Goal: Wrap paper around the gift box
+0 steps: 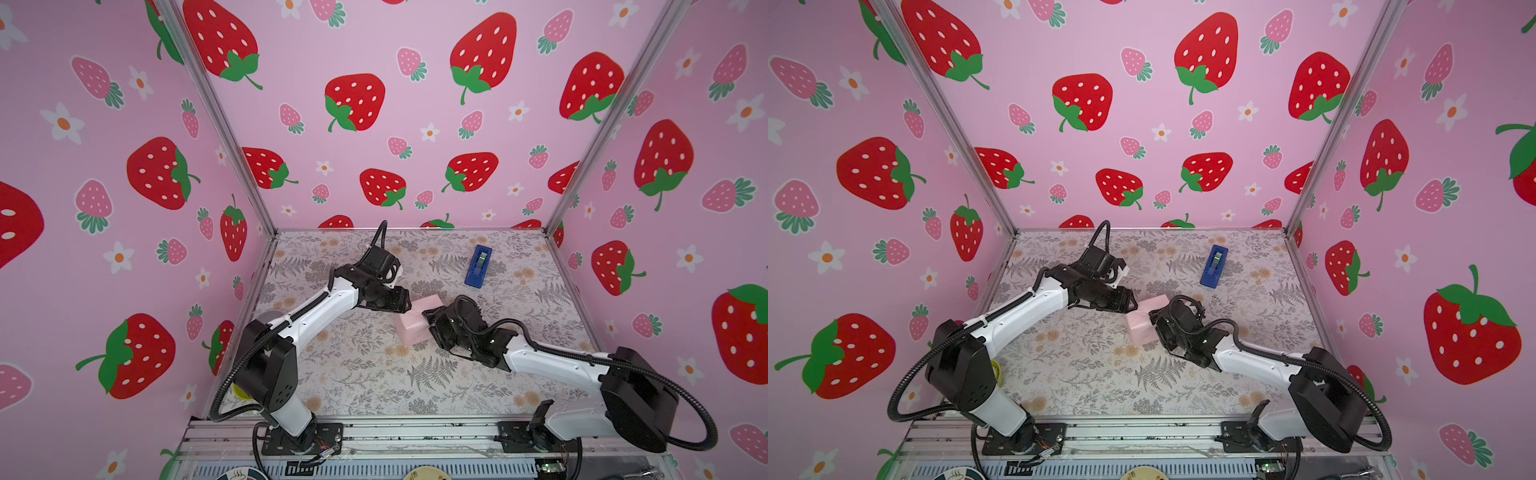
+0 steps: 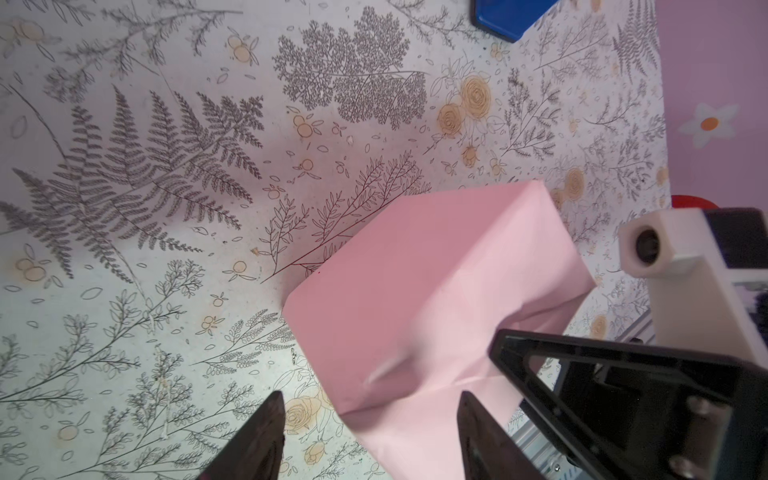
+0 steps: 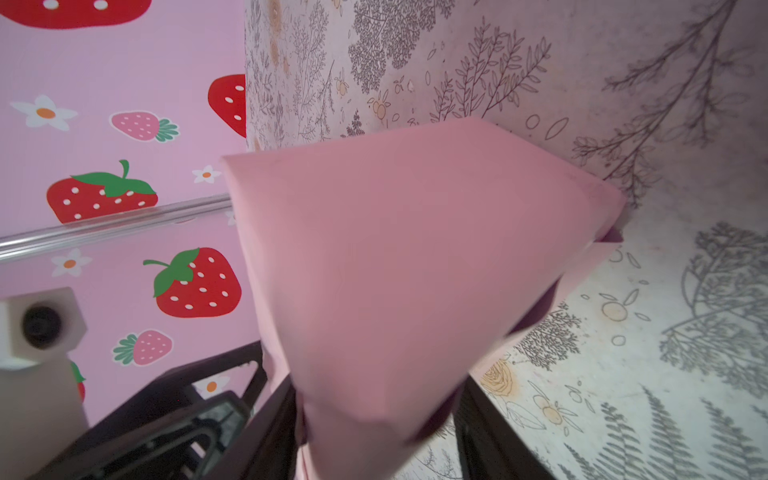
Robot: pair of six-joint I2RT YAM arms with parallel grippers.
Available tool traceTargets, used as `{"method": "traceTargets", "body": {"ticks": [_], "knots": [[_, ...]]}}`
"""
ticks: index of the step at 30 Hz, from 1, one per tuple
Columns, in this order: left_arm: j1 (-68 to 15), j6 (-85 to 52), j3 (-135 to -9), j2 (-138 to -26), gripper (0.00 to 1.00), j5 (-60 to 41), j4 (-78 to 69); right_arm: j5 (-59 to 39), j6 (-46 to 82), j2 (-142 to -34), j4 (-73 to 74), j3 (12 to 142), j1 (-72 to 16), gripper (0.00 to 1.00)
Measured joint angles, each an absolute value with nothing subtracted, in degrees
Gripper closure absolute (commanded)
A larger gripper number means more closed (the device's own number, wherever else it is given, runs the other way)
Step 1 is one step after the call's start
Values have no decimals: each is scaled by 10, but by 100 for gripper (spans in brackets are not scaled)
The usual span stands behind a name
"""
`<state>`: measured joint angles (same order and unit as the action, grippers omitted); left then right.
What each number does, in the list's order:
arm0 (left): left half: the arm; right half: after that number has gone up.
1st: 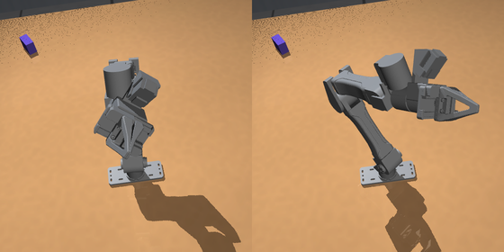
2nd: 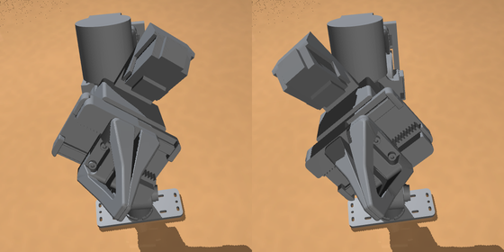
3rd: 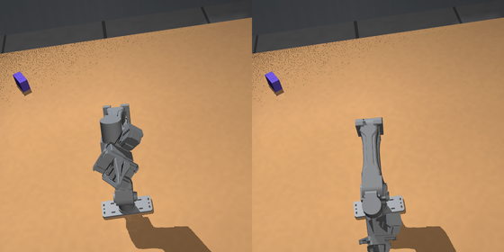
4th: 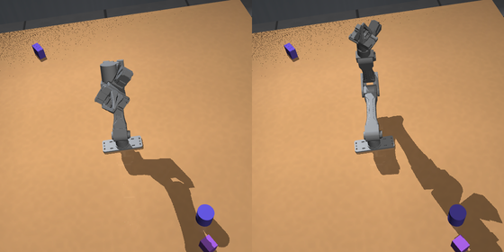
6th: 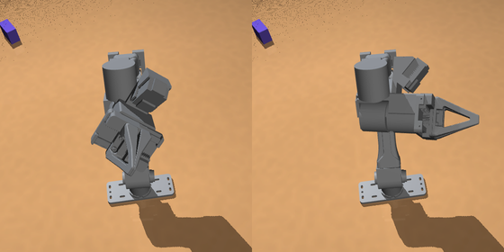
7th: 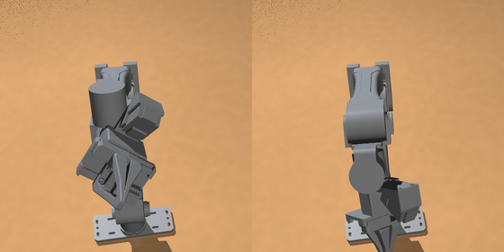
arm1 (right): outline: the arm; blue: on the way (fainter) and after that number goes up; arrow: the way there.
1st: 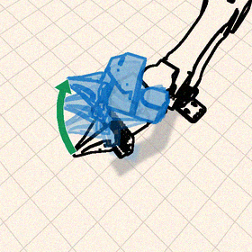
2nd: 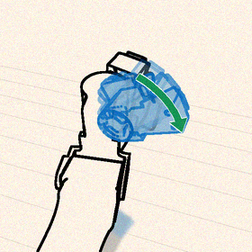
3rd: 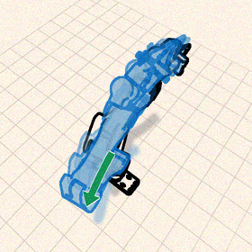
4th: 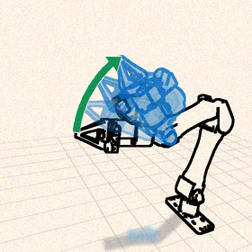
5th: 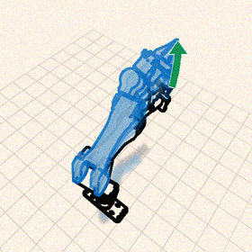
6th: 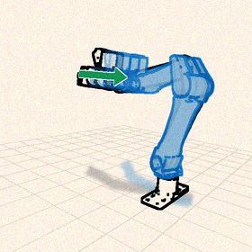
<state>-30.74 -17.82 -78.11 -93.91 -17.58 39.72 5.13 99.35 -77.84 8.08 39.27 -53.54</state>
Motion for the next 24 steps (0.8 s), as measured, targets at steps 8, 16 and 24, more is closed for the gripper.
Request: {"method": "traceTargets", "body": {"ticks": [8, 16, 24], "knots": [[-291, -140, -806, -966, 34, -195, 424, 15, 861, -773, 58, 400, -511, 42], [-289, -152, -768, -953, 37, -216, 408, -65, 641, -822, 24, 460, -485, 48], [-289, -195, -710, -888, 38, -193, 381, -141, 469, -868, -41, 534, -476, 48]]}}
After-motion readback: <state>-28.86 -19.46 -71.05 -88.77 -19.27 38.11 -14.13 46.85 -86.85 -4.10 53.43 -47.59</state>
